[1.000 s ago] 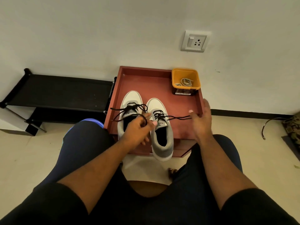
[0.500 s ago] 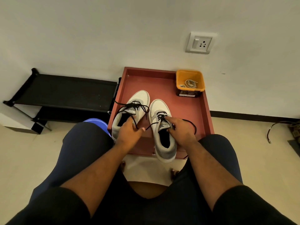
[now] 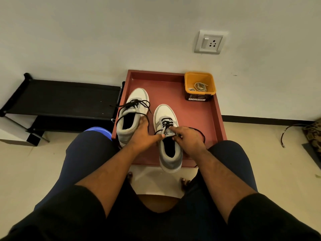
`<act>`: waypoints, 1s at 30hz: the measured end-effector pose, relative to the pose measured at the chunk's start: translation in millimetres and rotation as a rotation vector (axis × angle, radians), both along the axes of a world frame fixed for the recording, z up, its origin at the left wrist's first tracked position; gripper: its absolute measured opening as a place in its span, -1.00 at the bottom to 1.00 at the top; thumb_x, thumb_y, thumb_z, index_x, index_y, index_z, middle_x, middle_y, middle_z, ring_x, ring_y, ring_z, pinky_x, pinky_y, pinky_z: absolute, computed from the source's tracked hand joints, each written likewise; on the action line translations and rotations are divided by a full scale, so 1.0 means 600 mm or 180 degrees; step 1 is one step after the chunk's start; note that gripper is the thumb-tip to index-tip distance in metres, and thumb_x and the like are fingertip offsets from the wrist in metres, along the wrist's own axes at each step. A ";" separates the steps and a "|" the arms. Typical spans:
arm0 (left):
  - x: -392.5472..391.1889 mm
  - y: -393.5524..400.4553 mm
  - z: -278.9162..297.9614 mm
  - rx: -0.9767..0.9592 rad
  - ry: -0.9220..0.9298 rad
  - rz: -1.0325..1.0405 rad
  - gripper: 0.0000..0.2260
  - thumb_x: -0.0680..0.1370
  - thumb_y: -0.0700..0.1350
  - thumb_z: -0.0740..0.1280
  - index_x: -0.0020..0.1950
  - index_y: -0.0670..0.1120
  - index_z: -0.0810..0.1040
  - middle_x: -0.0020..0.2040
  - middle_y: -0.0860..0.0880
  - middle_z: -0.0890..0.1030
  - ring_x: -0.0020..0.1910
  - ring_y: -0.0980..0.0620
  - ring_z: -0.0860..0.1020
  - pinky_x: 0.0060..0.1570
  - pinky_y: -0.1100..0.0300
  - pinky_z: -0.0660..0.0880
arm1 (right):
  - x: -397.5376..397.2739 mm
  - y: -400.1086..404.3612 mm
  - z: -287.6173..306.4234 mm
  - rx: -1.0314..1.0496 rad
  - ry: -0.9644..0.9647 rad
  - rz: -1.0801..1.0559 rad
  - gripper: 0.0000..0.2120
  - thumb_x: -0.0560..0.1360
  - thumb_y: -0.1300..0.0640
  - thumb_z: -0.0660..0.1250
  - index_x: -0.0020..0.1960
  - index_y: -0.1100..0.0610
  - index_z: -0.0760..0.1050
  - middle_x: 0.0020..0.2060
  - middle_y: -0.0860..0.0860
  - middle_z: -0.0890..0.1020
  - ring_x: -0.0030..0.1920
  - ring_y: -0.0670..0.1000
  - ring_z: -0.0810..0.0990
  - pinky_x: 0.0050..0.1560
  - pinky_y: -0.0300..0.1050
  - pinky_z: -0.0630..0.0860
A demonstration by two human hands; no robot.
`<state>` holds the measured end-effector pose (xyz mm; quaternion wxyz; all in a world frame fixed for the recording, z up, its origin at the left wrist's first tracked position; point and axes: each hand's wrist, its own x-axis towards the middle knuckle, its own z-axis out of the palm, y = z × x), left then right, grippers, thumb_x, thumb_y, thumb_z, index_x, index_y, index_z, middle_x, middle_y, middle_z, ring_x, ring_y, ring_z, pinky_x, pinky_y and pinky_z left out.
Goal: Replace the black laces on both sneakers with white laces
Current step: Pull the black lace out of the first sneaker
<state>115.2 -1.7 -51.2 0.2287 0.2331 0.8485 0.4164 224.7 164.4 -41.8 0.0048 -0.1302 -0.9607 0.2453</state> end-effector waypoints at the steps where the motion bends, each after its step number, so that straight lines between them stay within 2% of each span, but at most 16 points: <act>1: 0.003 0.004 0.000 0.0063 -0.0130 0.0069 -0.01 0.40 0.11 0.50 0.59 -0.10 -0.08 0.58 -0.01 0.06 0.55 0.05 0.04 0.48 0.17 0.08 | 0.000 -0.001 0.002 0.0001 0.0002 0.0004 -0.56 0.53 0.18 0.32 0.40 0.04 0.43 0.23 0.02 0.59 0.25 0.03 0.50 0.19 -0.19 0.35; 3: 0.012 0.006 -0.001 0.0149 -0.0291 0.0179 -0.02 0.41 0.10 0.50 0.59 -0.09 -0.09 0.56 0.00 0.11 0.53 0.07 0.08 0.41 0.24 0.11 | -0.002 -0.002 0.003 -0.0035 -0.0007 -0.0018 -0.56 0.53 0.18 0.33 0.40 0.04 0.43 0.23 0.02 0.58 0.25 0.03 0.50 0.19 -0.18 0.35; 4: 0.019 0.004 0.003 0.0131 -0.0246 0.0289 -0.06 0.41 0.09 0.50 0.58 -0.11 -0.02 0.54 -0.01 0.19 0.49 0.09 0.16 0.36 0.26 0.17 | -0.003 -0.002 0.003 -0.0059 -0.0021 -0.0028 -0.56 0.52 0.17 0.33 0.39 0.04 0.44 0.24 0.01 0.58 0.25 0.02 0.49 0.20 -0.17 0.36; 5: 0.026 0.001 0.006 0.0043 -0.0054 0.0440 -0.12 0.41 0.08 0.51 0.55 -0.11 0.08 0.48 -0.03 0.29 0.44 0.08 0.25 0.31 0.24 0.24 | -0.004 -0.002 0.003 -0.0086 -0.0035 -0.0039 -0.57 0.52 0.17 0.33 0.38 0.04 0.44 0.24 0.01 0.57 0.25 0.01 0.49 0.20 -0.16 0.37; 7: 0.042 -0.005 0.020 -0.0183 0.0750 0.0593 -0.32 0.40 0.07 0.51 0.40 -0.08 0.29 0.30 -0.06 0.42 0.25 0.02 0.42 0.16 0.19 0.39 | -0.005 -0.002 0.004 -0.0152 -0.0014 -0.0048 -0.58 0.51 0.17 0.35 0.36 0.05 0.47 0.22 0.01 0.57 0.24 0.02 0.50 0.21 -0.12 0.40; 9: 0.055 -0.003 0.033 -0.0236 0.1315 0.0289 -0.53 0.44 0.04 0.47 0.26 -0.05 0.40 0.14 -0.03 0.44 0.06 0.04 0.46 0.03 0.20 0.44 | -0.004 -0.003 0.007 -0.0209 0.0054 -0.0008 -0.62 0.50 0.19 0.35 0.32 0.08 0.51 0.18 0.03 0.60 0.20 0.03 0.52 0.17 -0.13 0.42; 10: 0.058 0.000 0.034 -0.0255 0.1339 0.0126 -0.61 0.47 0.05 0.44 0.22 -0.05 0.45 0.10 -0.02 0.46 0.01 0.04 0.47 -0.01 0.18 0.46 | -0.004 -0.005 0.009 -0.0211 0.0077 0.0034 -0.64 0.50 0.20 0.35 0.29 0.10 0.53 0.16 0.04 0.61 0.17 0.03 0.53 0.12 -0.18 0.41; 13: 0.056 0.007 0.031 -0.0398 0.1012 0.0131 -0.77 0.55 0.05 0.33 0.09 -0.08 0.56 -0.03 -0.03 0.55 -0.08 0.02 0.53 -0.13 0.19 0.43 | -0.005 -0.014 0.013 -0.0110 0.0084 0.0166 -0.71 0.50 0.18 0.36 0.22 0.11 0.57 0.09 0.03 0.64 0.12 0.03 0.55 0.02 -0.21 0.37; 16: 0.047 0.004 0.031 -0.0498 0.0855 0.0233 -0.84 0.58 -0.05 0.30 -0.01 -0.12 0.61 -0.13 -0.04 0.63 -0.19 0.04 0.55 -0.19 0.19 0.44 | -0.002 -0.017 0.011 -0.0112 0.0078 0.0179 -0.73 0.46 0.15 0.41 0.16 0.10 0.60 0.01 0.02 0.65 0.04 0.04 0.57 0.00 -0.14 0.43; 19: 0.040 -0.008 0.036 -0.0548 0.0841 0.0252 -0.84 0.56 -0.12 0.32 -0.09 -0.16 0.64 -0.21 -0.08 0.64 -0.26 0.01 0.56 -0.16 0.05 0.54 | 0.005 -0.017 0.010 -0.0302 0.0076 0.0067 -0.74 0.43 0.16 0.46 0.11 0.12 0.62 -0.02 0.03 0.65 0.00 0.03 0.58 0.05 -0.06 0.50; 22: 0.033 -0.020 0.028 -0.0218 0.0420 0.0491 -0.87 0.52 -0.17 0.35 -0.17 -0.18 0.64 -0.37 -0.09 0.61 -0.39 -0.02 0.57 -0.29 0.02 0.57 | 0.016 -0.012 0.006 -0.0492 0.0114 0.0005 -0.71 0.43 0.14 0.47 0.14 0.08 0.62 0.06 0.00 0.61 0.05 -0.06 0.53 0.09 -0.23 0.41; 24: 0.036 -0.021 0.026 -0.0134 0.0198 0.0499 -0.88 0.54 -0.19 0.34 -0.15 -0.18 0.63 -0.44 -0.05 0.58 -0.51 0.08 0.53 -0.43 0.14 0.50 | 0.019 -0.009 0.002 -0.0599 0.0121 -0.0019 -0.71 0.44 0.06 0.46 0.16 0.03 0.61 0.11 -0.04 0.54 0.12 -0.09 0.48 0.13 -0.24 0.36; 26: 0.039 -0.021 0.028 0.0000 0.0043 0.0498 -0.90 0.56 -0.20 0.33 -0.07 -0.17 0.63 -0.46 0.00 0.56 -0.59 0.18 0.48 -0.51 0.27 0.45 | 0.017 -0.007 -0.006 -0.0672 0.0175 -0.0125 -0.73 0.45 -0.04 0.44 0.14 -0.02 0.62 0.17 -0.06 0.48 0.20 -0.10 0.44 0.20 -0.17 0.38; 28: 0.041 -0.018 0.028 0.0096 -0.0070 0.0450 -0.89 0.58 -0.20 0.32 0.04 -0.13 0.63 -0.43 0.01 0.56 -0.59 0.20 0.47 -0.52 0.31 0.46 | 0.014 -0.012 -0.010 -0.0617 0.0333 -0.0173 -0.76 0.49 -0.06 0.39 0.11 -0.01 0.63 0.25 -0.05 0.44 0.26 -0.07 0.42 0.21 -0.15 0.39; 30: 0.041 -0.017 0.029 0.0063 -0.0070 0.0342 -0.84 0.59 -0.19 0.31 0.11 -0.12 0.63 -0.43 0.03 0.55 -0.58 0.21 0.47 -0.49 0.31 0.48 | 0.007 -0.022 -0.010 -0.0375 0.0569 -0.0074 -0.75 0.52 0.01 0.36 0.17 0.05 0.60 0.31 0.00 0.42 0.29 0.00 0.41 0.19 -0.12 0.39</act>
